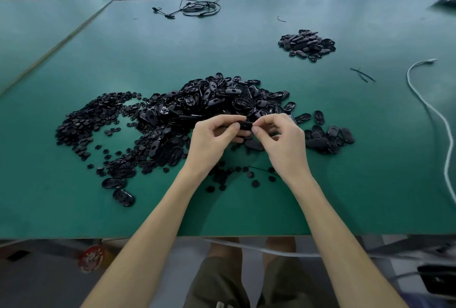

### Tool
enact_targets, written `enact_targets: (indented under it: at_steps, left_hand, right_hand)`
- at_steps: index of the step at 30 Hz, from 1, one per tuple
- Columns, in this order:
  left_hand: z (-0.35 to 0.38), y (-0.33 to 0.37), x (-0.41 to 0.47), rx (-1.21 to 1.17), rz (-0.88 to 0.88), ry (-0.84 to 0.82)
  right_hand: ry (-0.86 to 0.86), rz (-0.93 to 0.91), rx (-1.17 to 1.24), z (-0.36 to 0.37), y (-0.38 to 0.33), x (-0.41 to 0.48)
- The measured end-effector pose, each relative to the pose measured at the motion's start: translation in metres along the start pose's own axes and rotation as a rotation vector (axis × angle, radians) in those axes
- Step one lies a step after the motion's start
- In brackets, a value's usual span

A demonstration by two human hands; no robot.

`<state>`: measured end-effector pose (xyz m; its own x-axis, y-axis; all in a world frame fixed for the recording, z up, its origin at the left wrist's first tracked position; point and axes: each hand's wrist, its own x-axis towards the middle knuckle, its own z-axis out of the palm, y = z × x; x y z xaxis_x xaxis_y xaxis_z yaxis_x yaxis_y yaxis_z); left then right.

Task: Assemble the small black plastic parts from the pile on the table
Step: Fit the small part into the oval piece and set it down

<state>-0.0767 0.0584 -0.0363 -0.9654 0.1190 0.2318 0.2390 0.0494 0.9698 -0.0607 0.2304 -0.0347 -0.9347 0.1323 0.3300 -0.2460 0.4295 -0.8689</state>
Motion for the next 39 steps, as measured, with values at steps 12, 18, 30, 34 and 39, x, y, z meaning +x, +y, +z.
enact_targets:
  at_steps: [12, 18, 30, 34, 39]
  left_hand:
    - [-0.0023, -0.0011, 0.0002, 0.037, 0.002, -0.040]
    - [-0.0028, -0.0009, 0.0015, 0.013, 0.000, -0.067]
    - [-0.0035, -0.0022, 0.0024, -0.023, -0.009, -0.078]
    - [-0.0028, -0.0013, 0.0026, -0.028, -0.009, -0.058]
    - [-0.0028, 0.0007, 0.0016, -0.109, -0.025, -0.006]
  right_hand:
    - [0.008, 0.014, 0.050, 0.0000, -0.0017, -0.0021]
    - [0.020, 0.030, 0.072, -0.0018, -0.0025, -0.0017]
    - [-0.001, 0.007, 0.052, -0.0003, -0.0015, -0.0008]
    - [0.011, -0.046, 0.029, -0.0003, -0.0024, -0.0010]
    - [-0.017, -0.112, -0.021, 0.0006, -0.0028, -0.0020]
